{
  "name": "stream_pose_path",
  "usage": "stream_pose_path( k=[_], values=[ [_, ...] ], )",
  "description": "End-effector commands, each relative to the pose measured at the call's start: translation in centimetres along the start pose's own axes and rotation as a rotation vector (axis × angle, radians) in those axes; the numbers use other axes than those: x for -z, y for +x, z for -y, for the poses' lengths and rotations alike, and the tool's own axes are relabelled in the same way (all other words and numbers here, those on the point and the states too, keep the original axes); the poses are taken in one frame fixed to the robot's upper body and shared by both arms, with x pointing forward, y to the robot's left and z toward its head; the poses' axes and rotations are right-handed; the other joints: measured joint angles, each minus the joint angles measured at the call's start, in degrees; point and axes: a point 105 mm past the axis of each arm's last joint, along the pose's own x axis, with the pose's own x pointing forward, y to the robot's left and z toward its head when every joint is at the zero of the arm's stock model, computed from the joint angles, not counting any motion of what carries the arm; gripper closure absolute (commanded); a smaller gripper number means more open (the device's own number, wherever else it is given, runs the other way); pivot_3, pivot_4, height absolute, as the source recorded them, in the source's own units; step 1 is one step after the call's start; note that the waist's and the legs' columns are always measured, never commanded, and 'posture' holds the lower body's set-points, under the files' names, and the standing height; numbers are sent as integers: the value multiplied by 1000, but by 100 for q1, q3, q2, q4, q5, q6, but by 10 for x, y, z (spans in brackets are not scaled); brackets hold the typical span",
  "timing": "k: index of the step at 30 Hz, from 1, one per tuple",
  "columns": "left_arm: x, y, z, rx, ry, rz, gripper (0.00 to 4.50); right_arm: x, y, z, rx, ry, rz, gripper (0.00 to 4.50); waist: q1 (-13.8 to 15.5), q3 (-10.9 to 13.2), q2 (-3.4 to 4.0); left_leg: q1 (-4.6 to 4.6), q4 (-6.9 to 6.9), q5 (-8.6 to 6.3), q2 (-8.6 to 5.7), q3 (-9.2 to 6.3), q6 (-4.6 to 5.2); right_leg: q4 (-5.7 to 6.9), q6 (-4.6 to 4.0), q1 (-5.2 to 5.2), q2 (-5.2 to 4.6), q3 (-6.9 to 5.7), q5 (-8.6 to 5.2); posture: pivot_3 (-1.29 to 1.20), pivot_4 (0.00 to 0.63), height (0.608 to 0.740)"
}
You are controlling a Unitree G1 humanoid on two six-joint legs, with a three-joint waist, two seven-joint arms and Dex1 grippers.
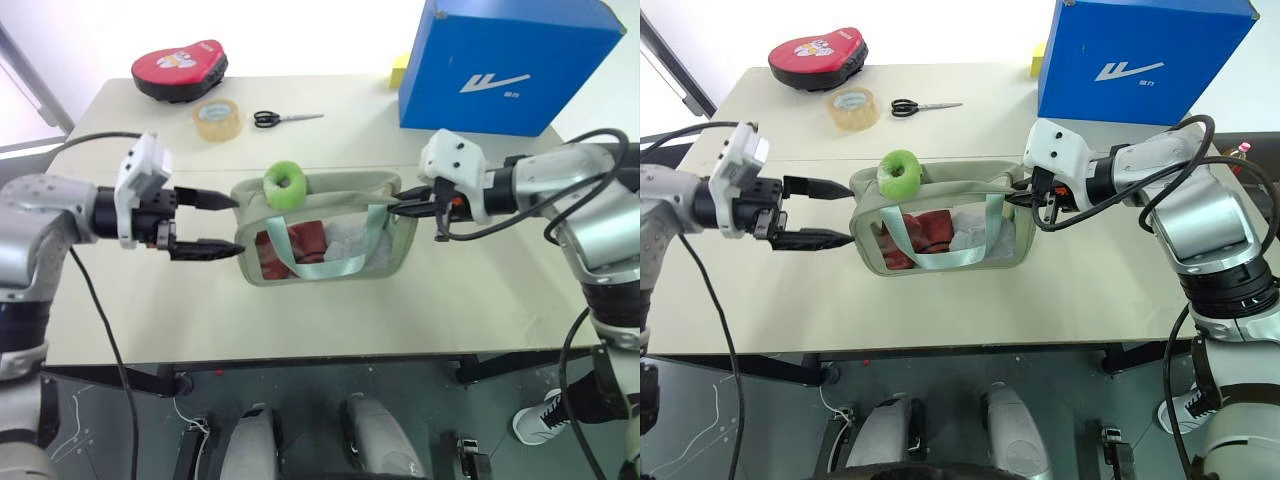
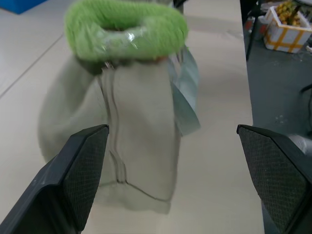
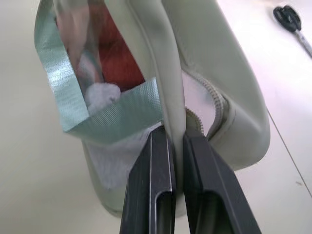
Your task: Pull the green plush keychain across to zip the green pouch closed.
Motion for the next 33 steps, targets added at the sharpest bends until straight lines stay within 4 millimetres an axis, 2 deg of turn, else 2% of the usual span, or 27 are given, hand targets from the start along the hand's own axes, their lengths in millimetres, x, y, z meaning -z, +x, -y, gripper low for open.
stream_pose_path(
  k=[1, 3, 4, 5, 7, 12, 17, 19, 20, 24, 26, 27, 29, 33],
  values=[
    [-5, 1, 5, -29, 84, -9, 26, -7, -1, -1, -3, -27, 18, 4500, 0, 0, 0, 1, 0, 0, -1, 0, 0, 0, 0, 0, 0, 0, 0, 0, 150, 737],
    [-1, 9, 6, -28, 83, -5, 26, -7, -2, -1, -2, -27, 18, 4500, 2, 0, 0, 1, -1, 0, 0, 0, 0, 0, 0, 1, 2, -1, 0, 0, 150, 737],
    [-1, 14, 6, -24, 82, 2, 565, -7, -2, -1, -2, -27, 18, 4500, 2, 0, 0, 1, -1, 0, -1, 0, 0, 0, 0, 1, 2, -1, 0, 0, 150, 737],
    [-1, 18, 4, -33, 87, 5, 870, -7, -2, -1, -2, -27, 18, 4500, 1, 0, 0, 1, -1, 0, -1, 0, 0, 0, 0, 1, 1, 0, 0, 0, 150, 737],
    [0, 24, -1, -59, 93, 7, 1909, -8, -2, -1, -1, -28, 18, 4500, 2, 0, 0, 1, -1, 0, -1, 0, 1, 0, 0, 1, 1, 0, 0, 0, 150, 737],
    [1, 27, -5, -73, 100, 3, 4468, -9, -5, -2, -3, -29, 18, 4500, 2, 0, 0, 1, -1, 0, -2, -1, 1, -1, 0, 1, 2, 0, 0, 0, 150, 737],
    [4, 24, -13, -114, 134, -34, 4468, -15, -10, -8, -25, -42, 54, 4500, 5, 0, 0, 1, -2, 0, -2, -1, 1, -1, 0, 1, 2, 0, 0, 0, 150, 737],
    [3, 23, -17, -123, 155, -33, 4500, -23, -21, -16, -70, -73, 103, 3677, 13, 0, 0, 0, -2, 0, -3, -1, 1, -1, 0, 1, 2, -1, 0, 0, 150, 737],
    [2, 22, -19, -127, 166, -35, 4500, -27, -28, -18, -88, -82, 123, 3412, 20, 0, 0, 0, -2, 0, -3, -1, 1, -1, 0, 1, 2, -1, 0, 0, 150, 737],
    [-1, 23, -20, -99, 203, -33, 4500, -44, -51, -21, -144, -143, 230, 1381, 47, 0, 0, -1, -3, -1, -3, -1, 1, -5, 0, 1, 2, -2, 0, 0, 150, 737],
    [0, 23, -21, -84, 231, -42, 4500, -56, -53, -17, -143, -164, 280, 374, 43, 0, 1, 0, -3, -1, -3, 2, 1, -5, 0, 2, 3, -3, 0, 0, 150, 737],
    [0, 24, -21, -77, 240, -42, 4500, -64, -50, -14, -141, -179, 306, 73, 29, 0, 1, 1, -2, -1, -3, 3, 1, -5, 0, 2, 3, -1, 0, 0, 150, 737],
    [0, 26, -23, -69, 249, -40, 4500, -79, -36, -10, -146, -205, 352, 73, -2, 0, 1, 3, -2, -1, -2, 4, 1, -2, 0, 2, 3, -1, 0, 0, 150, 737],
    [0, 30, -23, -52, 256, -37, 4500, -111, 15, -6, -140, -230, 382, 73, -15, 0, 1, 5, -4, 0, 0, 5, 1, 2, 0, 1, 6, -2, 0, 0, 150, 737]
  ],
)
